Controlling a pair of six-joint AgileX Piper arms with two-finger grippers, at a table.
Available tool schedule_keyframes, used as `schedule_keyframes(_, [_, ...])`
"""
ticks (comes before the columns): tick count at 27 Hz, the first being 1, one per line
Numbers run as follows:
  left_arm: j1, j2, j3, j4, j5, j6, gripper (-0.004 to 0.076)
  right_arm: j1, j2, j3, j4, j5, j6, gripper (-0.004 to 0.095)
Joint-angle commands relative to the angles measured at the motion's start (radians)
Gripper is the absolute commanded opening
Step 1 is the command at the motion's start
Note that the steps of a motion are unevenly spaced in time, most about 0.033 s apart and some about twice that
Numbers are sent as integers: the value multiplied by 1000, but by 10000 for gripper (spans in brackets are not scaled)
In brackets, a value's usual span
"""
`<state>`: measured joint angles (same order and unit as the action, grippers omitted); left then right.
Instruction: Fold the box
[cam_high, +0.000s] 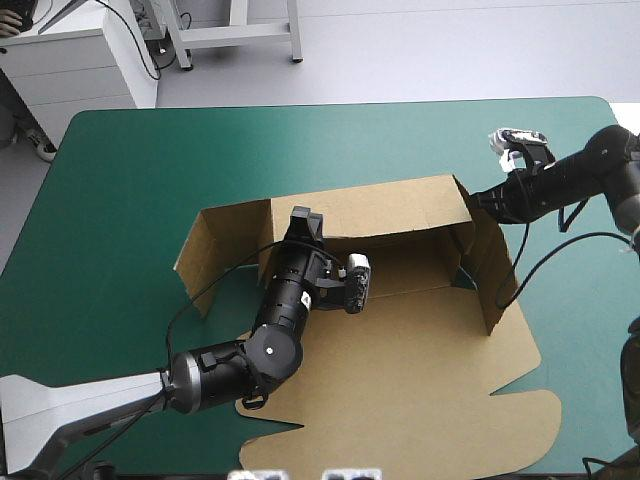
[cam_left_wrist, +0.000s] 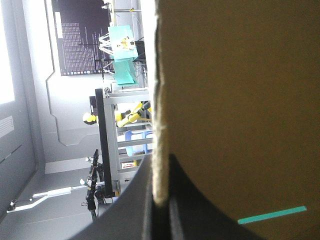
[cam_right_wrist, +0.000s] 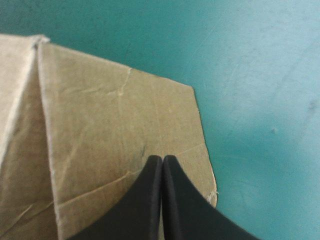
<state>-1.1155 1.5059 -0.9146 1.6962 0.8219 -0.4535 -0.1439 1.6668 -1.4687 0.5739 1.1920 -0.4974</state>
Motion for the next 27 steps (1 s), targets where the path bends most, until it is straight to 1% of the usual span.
schedule_keyframes(1, [3,-38,-25,47,43,-16,-8,-6,-135,100,104,-79,-104,-20])
schedule_keyframes(5, [3,-38,-25,40,43,-16,-8,-10,-246,241,111,-159,-161,-20])
schedule_keyframes(7, [3,-38,-25,32,43,-16,-8,-25,-286,289,137,-180,-192,-20])
schedule_keyframes(9, [3,-38,-25,32,43,-16,-8,-47,-325,343,191,-190,-257,-20])
schedule_keyframes(11, [3,-38,-25,32,43,-18,-8,-68,-357,410,283,-215,-367,-20])
schedule_keyframes(14, [3,-38,-25,32,43,-18,-8,-73,-370,475,360,-277,-468,-20])
schedule_keyframes(16, [3,-38,-25,32,43,-20,-8,-73,-370,509,404,-297,-544,-20])
schedule_keyframes(19, [3,-38,-25,32,43,-20,-8,-73,-370,551,459,-296,-616,-20])
schedule_keyframes(23, [3,-38,-25,32,43,-20,-8,-73,-372,562,458,-272,-676,-8])
schedule_keyframes(25, [3,-38,-25,32,43,-20,-8,-73,-374,558,458,-260,-695,16])
schedule_keyframes(27, [3,-38,-25,32,43,-20,-8,-73,-376,558,455,-244,-701,77])
